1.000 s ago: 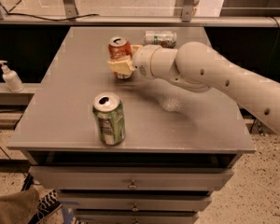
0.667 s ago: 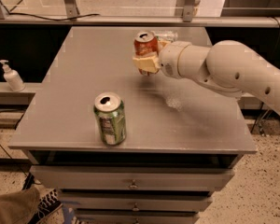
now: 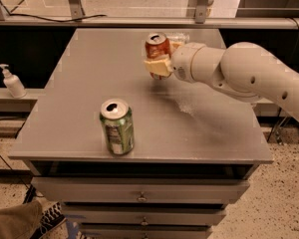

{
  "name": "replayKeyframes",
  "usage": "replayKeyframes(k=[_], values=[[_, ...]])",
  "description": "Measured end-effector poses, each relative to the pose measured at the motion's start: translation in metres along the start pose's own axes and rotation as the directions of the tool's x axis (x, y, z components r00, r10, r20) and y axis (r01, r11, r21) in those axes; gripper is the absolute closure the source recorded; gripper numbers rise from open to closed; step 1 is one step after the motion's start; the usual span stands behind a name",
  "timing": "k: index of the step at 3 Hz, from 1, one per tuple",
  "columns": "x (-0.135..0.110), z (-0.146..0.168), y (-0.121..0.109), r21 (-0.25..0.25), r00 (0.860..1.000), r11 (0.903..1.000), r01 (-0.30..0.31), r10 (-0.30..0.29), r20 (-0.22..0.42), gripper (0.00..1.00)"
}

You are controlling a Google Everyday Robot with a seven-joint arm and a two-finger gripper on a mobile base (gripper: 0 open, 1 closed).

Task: Move coke can near 7up can

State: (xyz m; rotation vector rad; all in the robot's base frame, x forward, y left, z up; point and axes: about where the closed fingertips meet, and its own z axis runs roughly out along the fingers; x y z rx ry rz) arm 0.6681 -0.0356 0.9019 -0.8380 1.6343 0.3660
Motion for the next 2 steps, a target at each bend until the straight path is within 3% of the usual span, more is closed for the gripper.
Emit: replayKeyframes(k=[1, 2], values=[[0.0, -0.009, -0.038, 0.082, 0.999, 0.9959, 0.04, -0.039, -0.01, 1.0], [-0.001, -0.037, -0.095, 0.214, 0.998, 0.9752, 0.058, -0.058, -0.003, 1.0]])
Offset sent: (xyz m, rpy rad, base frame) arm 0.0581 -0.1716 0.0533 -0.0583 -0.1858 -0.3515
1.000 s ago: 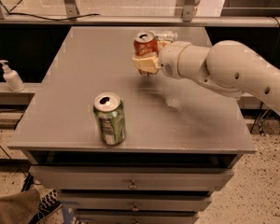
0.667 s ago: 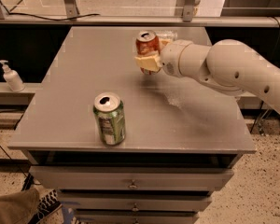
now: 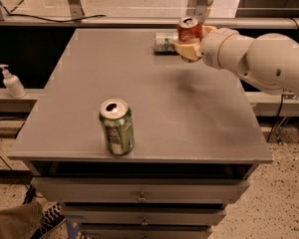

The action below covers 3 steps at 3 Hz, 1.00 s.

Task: Move coke can near 7up can

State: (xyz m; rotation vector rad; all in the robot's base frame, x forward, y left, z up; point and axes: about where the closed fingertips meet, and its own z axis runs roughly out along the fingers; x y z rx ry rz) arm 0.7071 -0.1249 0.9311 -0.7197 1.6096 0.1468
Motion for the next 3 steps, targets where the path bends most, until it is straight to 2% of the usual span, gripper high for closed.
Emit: replayKeyframes(k=[1, 2, 3], values=[[0.012, -0.017, -0.05, 0.113, 0.999, 0.9925, -0.047, 0.043, 0.033, 1.0], [0.027, -0.016, -0.081, 0.166, 0.99, 0.9777, -0.129, 0.116, 0.084, 1.0], [0.042, 0.002, -0.096, 0.17, 0.978, 0.9656, -0.197, 0.18, 0.109, 1.0]])
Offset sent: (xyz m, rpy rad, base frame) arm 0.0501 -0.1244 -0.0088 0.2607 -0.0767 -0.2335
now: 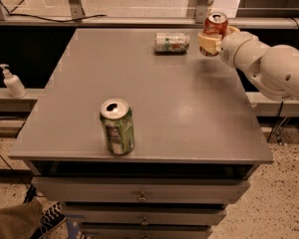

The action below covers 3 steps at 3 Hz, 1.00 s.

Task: Move coke can near 7up can

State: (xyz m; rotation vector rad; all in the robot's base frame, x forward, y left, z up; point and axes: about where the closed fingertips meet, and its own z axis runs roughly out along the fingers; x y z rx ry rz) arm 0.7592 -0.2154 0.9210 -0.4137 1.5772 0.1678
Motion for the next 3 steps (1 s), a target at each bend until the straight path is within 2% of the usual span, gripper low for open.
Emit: replayKeyframes(k=[1, 3], values=[[0.008, 0.022, 0.002, -0.023, 0.999, 0.9995, -0.023, 0.023, -0.023, 1.0], [0.034, 0.03, -0.003, -0.039, 0.991, 0.999, -0.022, 0.016, -0.133, 1.0]])
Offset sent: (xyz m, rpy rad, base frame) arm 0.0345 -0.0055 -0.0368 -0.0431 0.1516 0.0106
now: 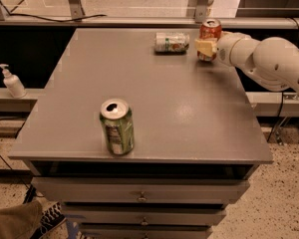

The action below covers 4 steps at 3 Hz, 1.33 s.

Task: Move coke can near 7up can

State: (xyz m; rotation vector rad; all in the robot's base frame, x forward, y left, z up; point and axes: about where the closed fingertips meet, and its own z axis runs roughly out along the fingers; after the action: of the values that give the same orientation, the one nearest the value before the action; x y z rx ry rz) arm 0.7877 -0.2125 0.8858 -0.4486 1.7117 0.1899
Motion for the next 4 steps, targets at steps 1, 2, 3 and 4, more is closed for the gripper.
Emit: replayKeyframes(k=[1, 2, 3, 4], values=[[0.009, 0.004, -0.001, -0.006, 1.0, 1.0, -0.006, 0.006, -0.02, 1.0], [0.015, 0.015, 0.005, -0.027, 1.0, 0.9995, -0.016, 0.016, -0.023, 1.0], [0.016, 0.019, 0.008, -0.036, 1.0, 0.9991, -0.022, 0.021, -0.023, 1.0], [0.013, 0.019, 0.007, -0.037, 1.0, 0.9991, -0.022, 0.021, -0.023, 0.83]])
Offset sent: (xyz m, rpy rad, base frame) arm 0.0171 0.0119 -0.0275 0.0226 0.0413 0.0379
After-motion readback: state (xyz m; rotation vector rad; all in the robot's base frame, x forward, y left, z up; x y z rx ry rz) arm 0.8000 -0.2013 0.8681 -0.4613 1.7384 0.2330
